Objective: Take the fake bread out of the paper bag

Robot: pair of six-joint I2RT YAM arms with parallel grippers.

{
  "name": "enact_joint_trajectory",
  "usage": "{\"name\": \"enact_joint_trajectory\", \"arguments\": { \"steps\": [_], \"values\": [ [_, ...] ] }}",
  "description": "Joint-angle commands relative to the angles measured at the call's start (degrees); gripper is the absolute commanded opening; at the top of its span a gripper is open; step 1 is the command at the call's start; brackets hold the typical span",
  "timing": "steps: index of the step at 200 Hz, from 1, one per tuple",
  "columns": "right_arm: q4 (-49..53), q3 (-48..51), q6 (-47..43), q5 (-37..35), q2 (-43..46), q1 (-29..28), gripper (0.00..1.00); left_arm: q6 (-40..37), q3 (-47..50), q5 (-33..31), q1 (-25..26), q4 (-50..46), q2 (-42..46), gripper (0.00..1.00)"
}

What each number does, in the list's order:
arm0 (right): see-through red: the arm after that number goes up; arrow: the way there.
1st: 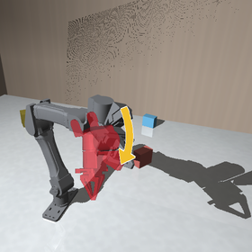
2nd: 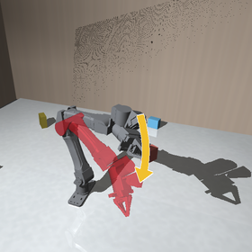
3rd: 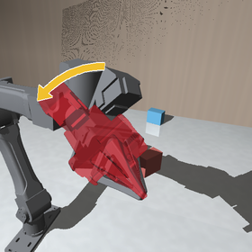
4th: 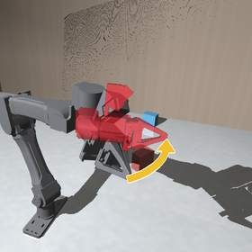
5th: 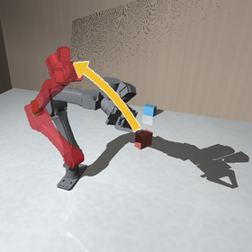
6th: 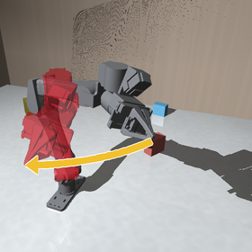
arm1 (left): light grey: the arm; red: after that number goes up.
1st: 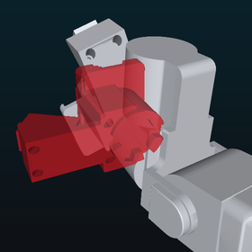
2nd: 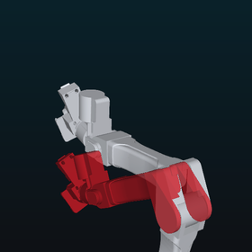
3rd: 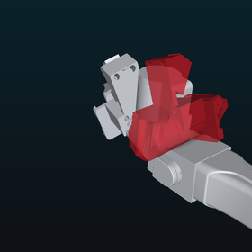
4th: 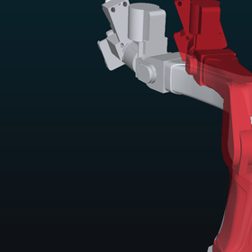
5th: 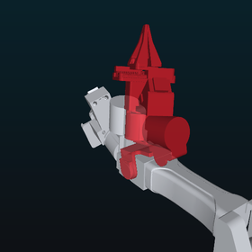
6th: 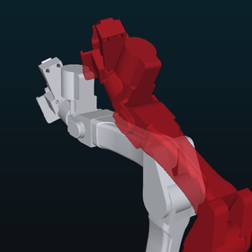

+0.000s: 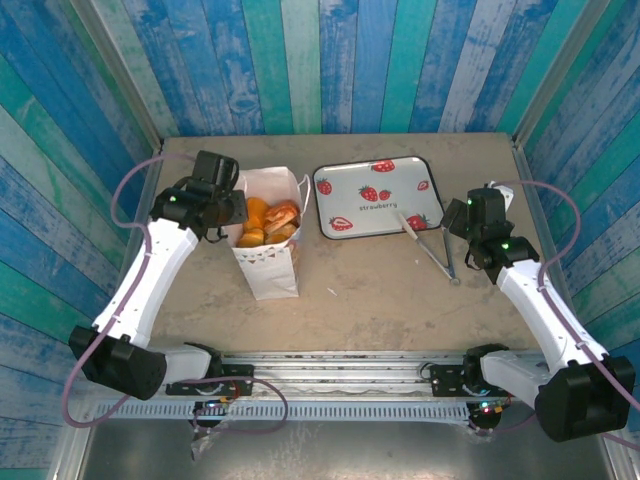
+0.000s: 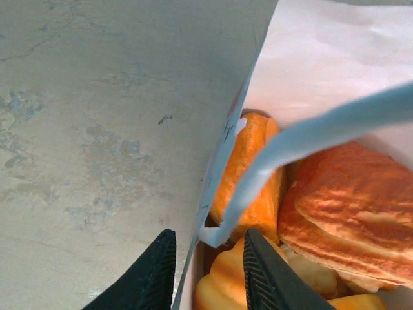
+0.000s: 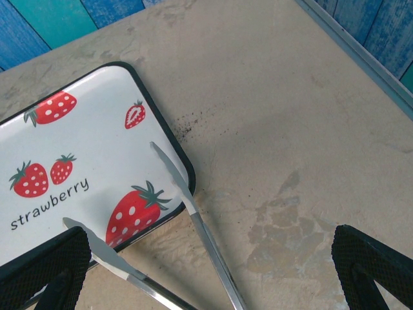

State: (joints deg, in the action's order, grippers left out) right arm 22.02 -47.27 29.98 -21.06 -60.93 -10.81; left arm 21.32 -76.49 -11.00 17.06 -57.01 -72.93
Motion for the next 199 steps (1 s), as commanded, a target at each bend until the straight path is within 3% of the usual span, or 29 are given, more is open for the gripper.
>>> {"name": "enact_joint_trajectory", "arguments": {
  "steps": [1, 21, 49, 68, 121, 199],
  "values": [
    [0.0, -0.1, -0.1, -1.1, 1.0, -0.4, 1.0, 0.3, 1.5, -2.0, 0.1, 1.8, -0.6, 0.26],
    [0.0, 0.1, -0.3, -1.2, 1.4, -0.4, 1.0, 0.5, 2.5, -1.5, 0.2, 2.9, -1.0, 0.23],
    [0.0, 0.1, -0.7, -1.2, 2.1, -0.4, 1.0, 0.7, 2.5, -1.5, 0.2, 4.4, -1.3, 0.06],
    [0.0, 0.3, -1.0, -1.1, 2.5, -0.4, 1.0, 0.6, 1.1, -3.0, 0.2, 5.3, -1.2, 0.0],
    [-2.3, 1.7, -2.0, 2.0, 1.9, -0.4, 1.0, -3.0, -2.4, -3.0, 0.2, 15.8, -0.8, 0.0],
    [-3.4, 0.0, -6.4, 9.5, -5.0, -0.9, 1.0, -21.0, -5.5, -4.2, 0.2, 34.8, -6.8, 0.0]
  ]
}}
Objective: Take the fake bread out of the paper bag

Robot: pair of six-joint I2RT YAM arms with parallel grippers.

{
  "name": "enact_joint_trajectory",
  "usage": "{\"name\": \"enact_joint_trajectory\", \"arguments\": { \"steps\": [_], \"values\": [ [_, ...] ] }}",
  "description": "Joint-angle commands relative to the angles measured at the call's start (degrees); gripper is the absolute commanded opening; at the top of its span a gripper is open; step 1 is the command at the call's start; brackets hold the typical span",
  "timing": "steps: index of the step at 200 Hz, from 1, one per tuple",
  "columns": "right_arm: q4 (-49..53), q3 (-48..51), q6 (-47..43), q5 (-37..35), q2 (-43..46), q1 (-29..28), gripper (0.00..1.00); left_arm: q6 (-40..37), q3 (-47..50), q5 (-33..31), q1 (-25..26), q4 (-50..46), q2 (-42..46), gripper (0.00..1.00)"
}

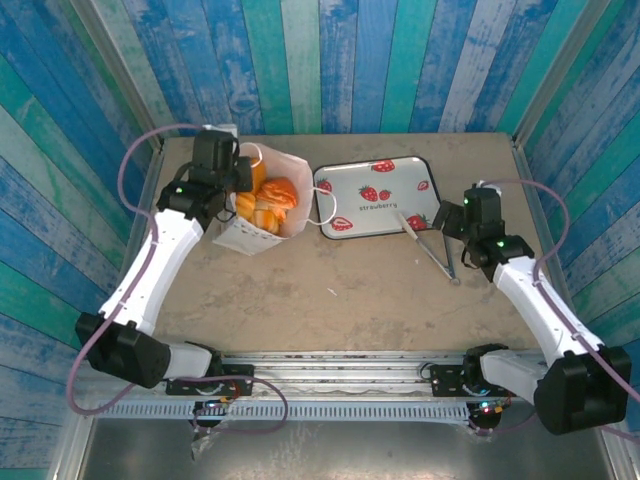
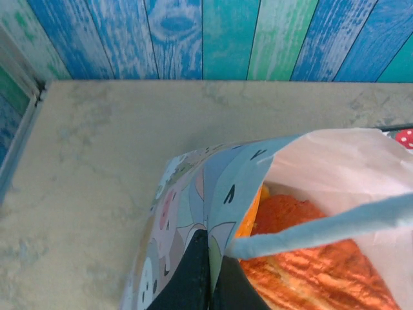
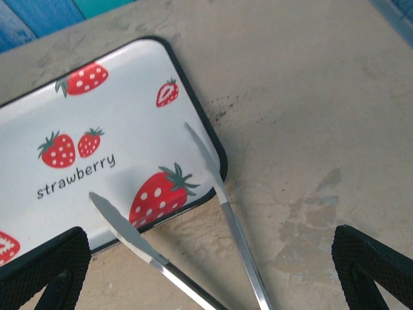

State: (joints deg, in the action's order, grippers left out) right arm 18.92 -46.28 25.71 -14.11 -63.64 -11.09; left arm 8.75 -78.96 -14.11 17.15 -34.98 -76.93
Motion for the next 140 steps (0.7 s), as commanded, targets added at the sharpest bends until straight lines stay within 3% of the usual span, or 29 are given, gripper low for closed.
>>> {"name": "enact_joint_trajectory", "arguments": {
  "steps": [1, 76, 140],
  "values": [
    [-0.4, -1.1, -2.2, 2.6, -2.4, -0.6, 1.0, -8.7, -3.1, -1.2, 0.1, 13.0, -2.8, 0.0],
    [5.0, -8.4, -5.2, 5.1, -16.4, -0.7, 1.0, -26.5, -1.5, 2.4, 0.1, 28.4, -10.2, 0.0],
    [6.9, -8.0, -9.5, 11.4, -19.7, 2.1, 1.0, -32.4, 1.1, 4.5, 0.3, 31.8, -11.9, 0.0]
  ]
}}
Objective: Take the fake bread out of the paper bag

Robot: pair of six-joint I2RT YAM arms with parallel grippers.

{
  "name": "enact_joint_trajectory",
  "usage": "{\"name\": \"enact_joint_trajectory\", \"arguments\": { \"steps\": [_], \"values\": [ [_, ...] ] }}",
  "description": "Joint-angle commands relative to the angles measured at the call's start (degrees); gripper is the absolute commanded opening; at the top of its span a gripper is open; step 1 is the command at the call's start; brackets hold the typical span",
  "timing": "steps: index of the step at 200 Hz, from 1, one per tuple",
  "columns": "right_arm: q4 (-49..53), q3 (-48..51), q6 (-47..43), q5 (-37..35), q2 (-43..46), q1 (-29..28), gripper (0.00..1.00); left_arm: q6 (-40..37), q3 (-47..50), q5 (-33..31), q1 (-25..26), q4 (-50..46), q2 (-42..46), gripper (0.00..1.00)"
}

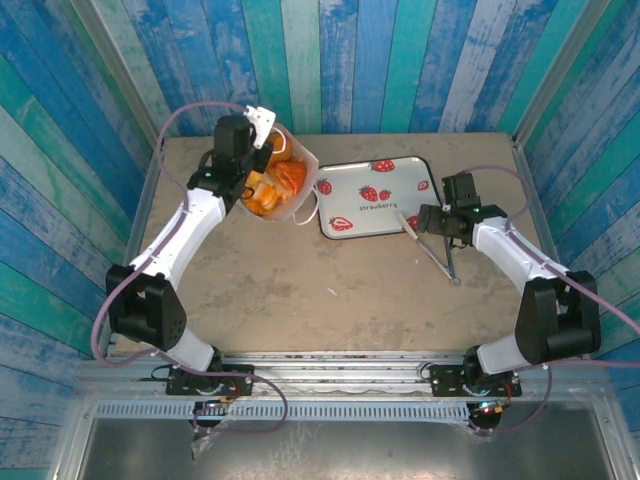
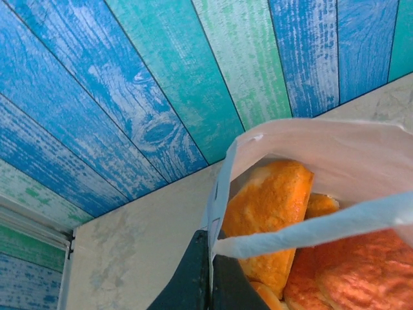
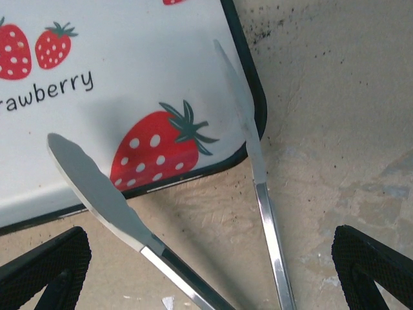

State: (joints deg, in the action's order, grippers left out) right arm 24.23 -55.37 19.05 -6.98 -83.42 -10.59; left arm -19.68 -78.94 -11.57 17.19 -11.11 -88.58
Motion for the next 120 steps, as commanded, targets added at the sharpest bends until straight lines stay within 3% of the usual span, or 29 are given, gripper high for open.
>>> {"name": "enact_joint_trajectory", "arguments": {
  "steps": [1, 55, 120],
  "values": [
    [1.6, 1.2, -2.9, 4.3, 0.1, 1.7, 1.0, -4.0, 1.2, 2.1, 0.3, 8.0, -0.2, 0.0],
    [1.0, 3.4, -5.7, 13.7, -4.6, 8.4, 1.0, -5.8, 6.7, 4.2, 0.3, 9.7, 3.6, 0.0],
    [-0.6, 3.7, -6.9, 19.6, -9.2, 8.7, 1.0, -5.0, 8.1, 4.5, 0.5, 9.9, 5.1, 0.0]
  ]
}}
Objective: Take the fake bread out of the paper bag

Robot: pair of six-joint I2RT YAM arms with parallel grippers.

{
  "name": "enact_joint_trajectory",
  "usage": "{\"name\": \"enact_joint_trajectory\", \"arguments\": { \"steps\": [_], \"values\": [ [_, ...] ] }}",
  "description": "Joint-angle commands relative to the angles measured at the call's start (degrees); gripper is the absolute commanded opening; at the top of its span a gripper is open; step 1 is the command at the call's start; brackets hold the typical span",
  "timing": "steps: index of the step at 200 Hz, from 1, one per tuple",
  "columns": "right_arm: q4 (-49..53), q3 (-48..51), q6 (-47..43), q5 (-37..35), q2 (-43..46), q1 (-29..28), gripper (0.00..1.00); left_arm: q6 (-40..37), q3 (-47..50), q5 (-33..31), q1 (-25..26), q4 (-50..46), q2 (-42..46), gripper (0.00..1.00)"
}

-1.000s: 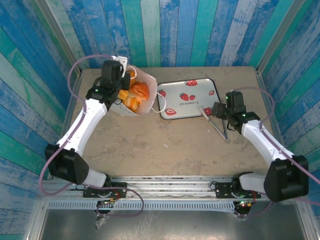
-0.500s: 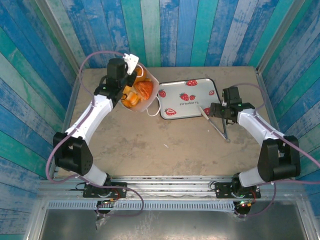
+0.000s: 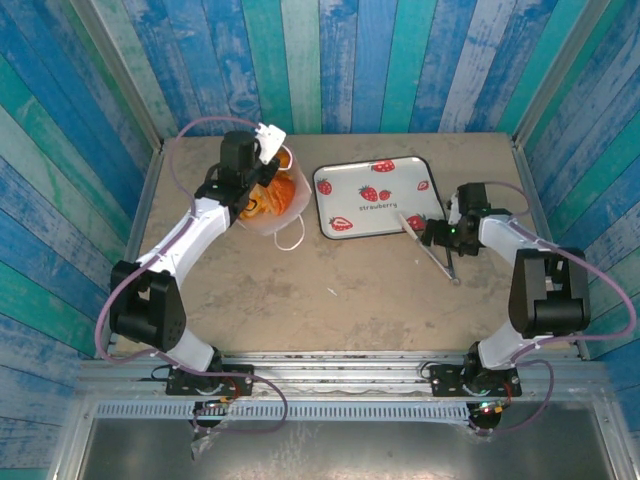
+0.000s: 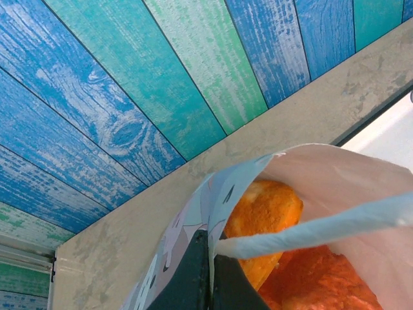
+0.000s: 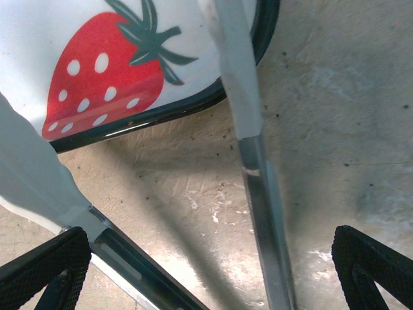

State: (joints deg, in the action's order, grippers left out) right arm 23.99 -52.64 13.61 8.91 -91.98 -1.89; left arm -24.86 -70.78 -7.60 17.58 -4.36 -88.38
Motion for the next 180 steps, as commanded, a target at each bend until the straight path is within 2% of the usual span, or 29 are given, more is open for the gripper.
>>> {"name": "enact_joint_trajectory", "arguments": {
  "steps": [1, 59, 126, 159, 180],
  "values": [
    [-0.4, 1.0, -1.4, 3.8, -0.6, 0.0, 1.0, 0.2, 0.0, 0.5, 0.1, 3.1, 4.9, 0.0],
    [-1.1, 2.8, -1.6, 6.1, -0.2, -2.1, 1.0, 0.5, -1.2, 0.5, 0.3, 2.7, 4.1, 0.0],
    [3.1, 3.3, 0.7, -4.1, 0.6, -6.1, 1.0, 1.0, -1.0, 1.7, 0.5, 3.4, 4.9, 0.0],
    [5.4, 2.9, 1.9, -4.7, 0.7, -6.6, 1.0, 1.1, -0.9, 1.8, 0.5, 3.6, 5.2, 0.0],
    [5.2, 2.7, 1.0, -4.6, 0.9, -7.3, 0.95, 1.1, -0.7, 1.6, 0.5, 3.7, 5.3, 0.0]
  ]
}}
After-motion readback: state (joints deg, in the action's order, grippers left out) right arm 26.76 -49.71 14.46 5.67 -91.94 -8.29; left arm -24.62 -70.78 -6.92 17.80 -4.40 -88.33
